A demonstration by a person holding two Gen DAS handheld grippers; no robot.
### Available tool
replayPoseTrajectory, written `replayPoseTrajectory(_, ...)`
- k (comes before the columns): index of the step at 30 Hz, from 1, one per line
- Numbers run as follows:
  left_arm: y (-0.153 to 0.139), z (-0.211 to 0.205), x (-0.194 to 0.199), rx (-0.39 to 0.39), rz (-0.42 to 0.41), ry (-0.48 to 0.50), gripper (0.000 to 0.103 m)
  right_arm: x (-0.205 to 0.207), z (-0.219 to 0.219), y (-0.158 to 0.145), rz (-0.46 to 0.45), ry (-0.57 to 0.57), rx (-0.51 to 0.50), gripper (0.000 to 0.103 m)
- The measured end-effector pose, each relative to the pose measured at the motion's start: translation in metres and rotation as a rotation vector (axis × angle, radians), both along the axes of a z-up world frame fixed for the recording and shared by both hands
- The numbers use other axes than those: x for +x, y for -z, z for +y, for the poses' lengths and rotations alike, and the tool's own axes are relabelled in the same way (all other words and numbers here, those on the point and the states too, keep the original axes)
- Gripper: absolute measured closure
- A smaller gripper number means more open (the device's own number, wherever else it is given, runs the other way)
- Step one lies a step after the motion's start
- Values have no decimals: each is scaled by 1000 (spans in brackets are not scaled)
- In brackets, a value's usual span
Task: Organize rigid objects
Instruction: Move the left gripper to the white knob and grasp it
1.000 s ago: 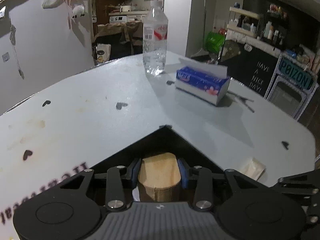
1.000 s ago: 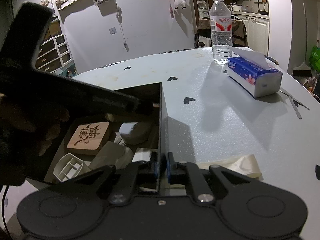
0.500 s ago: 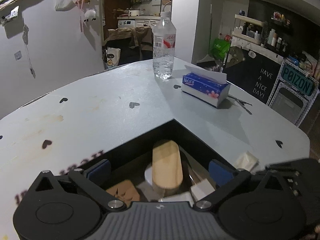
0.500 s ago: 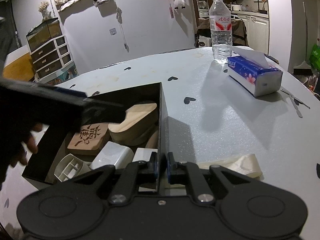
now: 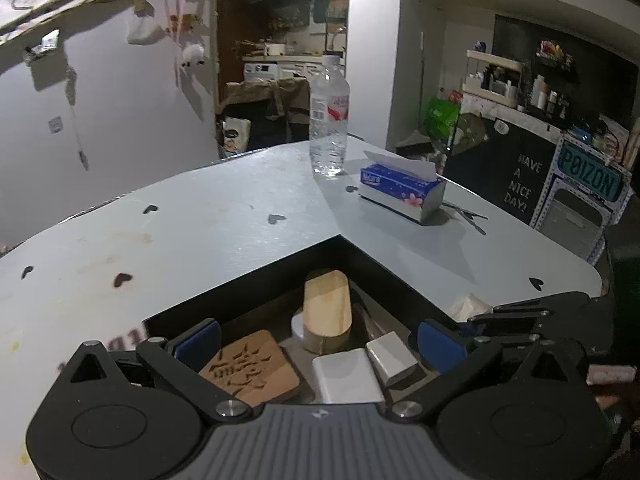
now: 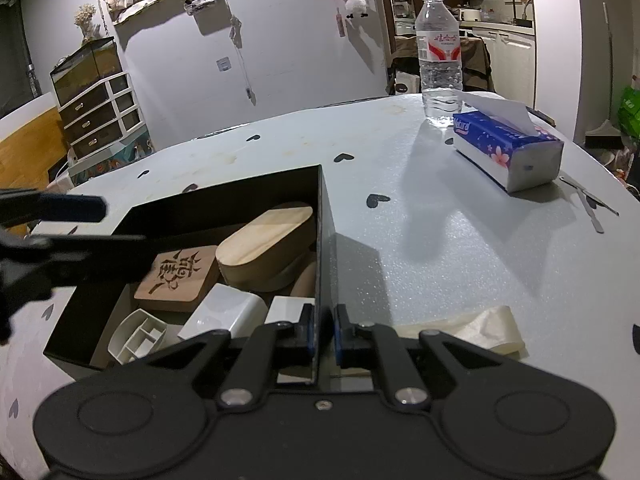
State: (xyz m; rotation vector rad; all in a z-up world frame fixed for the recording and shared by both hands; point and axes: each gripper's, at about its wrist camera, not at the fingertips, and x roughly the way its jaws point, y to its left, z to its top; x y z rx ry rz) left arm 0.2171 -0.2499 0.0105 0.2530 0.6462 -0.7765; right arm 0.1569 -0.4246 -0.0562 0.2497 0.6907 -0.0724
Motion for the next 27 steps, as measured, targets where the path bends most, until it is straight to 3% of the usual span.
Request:
replayPoseTrajectory(15,-1,69,-11,-34,-45,-218,0,0,0,0,-1,5,0,94)
replayPoseTrajectory(27,22,112,9,-24,-49,-431,0,0,-2,0,-2,7,9,94)
